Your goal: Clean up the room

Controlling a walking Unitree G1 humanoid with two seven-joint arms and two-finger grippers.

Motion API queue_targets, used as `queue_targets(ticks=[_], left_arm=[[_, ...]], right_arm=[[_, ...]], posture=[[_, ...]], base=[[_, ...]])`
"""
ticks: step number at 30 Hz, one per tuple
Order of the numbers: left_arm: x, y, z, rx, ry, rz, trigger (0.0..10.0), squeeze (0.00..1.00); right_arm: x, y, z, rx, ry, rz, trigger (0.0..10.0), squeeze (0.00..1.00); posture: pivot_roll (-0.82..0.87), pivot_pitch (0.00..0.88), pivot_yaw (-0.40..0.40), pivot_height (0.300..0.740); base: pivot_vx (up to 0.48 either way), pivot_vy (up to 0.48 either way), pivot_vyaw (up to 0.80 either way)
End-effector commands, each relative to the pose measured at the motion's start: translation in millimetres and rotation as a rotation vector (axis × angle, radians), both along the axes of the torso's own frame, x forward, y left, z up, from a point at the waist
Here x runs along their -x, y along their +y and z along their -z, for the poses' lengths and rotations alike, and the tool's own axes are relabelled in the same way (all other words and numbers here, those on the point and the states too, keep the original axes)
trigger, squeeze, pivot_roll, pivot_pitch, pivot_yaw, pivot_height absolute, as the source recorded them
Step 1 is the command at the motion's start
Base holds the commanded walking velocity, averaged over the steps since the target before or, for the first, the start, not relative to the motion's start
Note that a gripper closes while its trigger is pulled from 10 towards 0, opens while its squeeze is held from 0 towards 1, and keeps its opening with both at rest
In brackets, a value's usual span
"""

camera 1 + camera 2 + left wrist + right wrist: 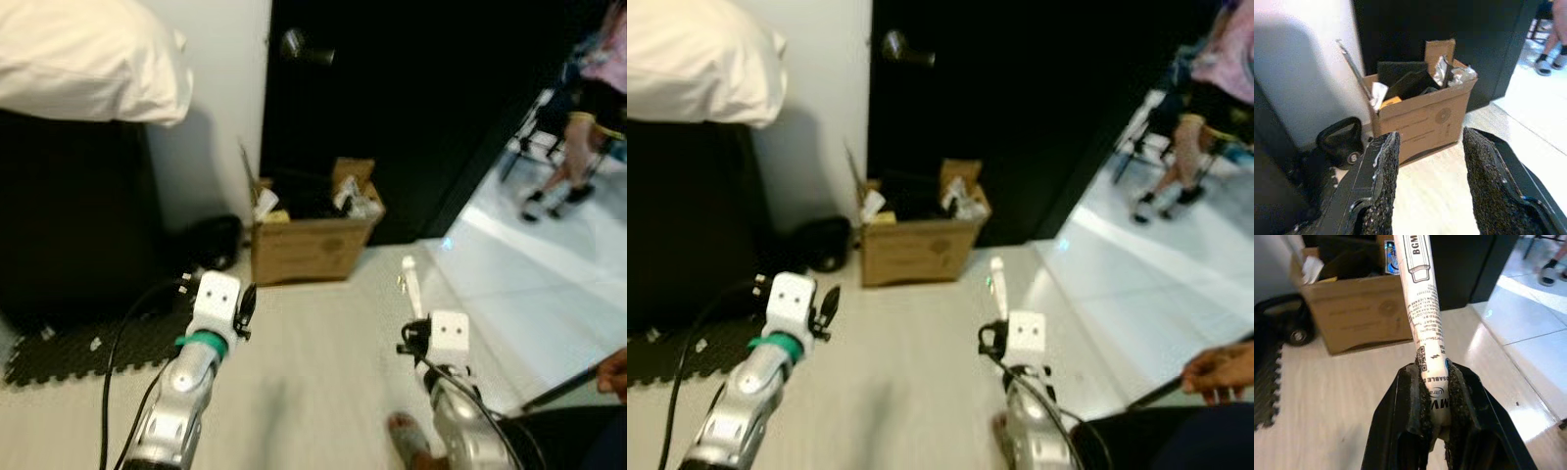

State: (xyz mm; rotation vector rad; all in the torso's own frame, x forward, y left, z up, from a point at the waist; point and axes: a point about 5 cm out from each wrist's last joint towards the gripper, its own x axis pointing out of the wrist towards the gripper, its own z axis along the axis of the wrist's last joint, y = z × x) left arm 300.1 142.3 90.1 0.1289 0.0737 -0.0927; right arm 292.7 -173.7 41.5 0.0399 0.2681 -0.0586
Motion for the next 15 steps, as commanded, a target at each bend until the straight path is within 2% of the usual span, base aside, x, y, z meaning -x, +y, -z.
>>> queue_targets(ticks=[1,15], left_arm=[[3.0,1.0,5.3,0.005,0.021,-0.008,10.0,0.0],[4.5,-0.6,6.9,0.011,0.028,-0.007,10.0,0.0]], right_arm=[[4.3,1.6,7.6,-0.007,0.039,-0.003,10.0,0.0],[5.5,1.2,8.4,0.0,0.046,-0.002,10.0,0.0]], posture=[[0.12,0.0,-0.044,0.74],[0.11,0.0,-0.044,0.74]], base=[[0.274,0.0,0.0],[0.27,0.0,0.0]])
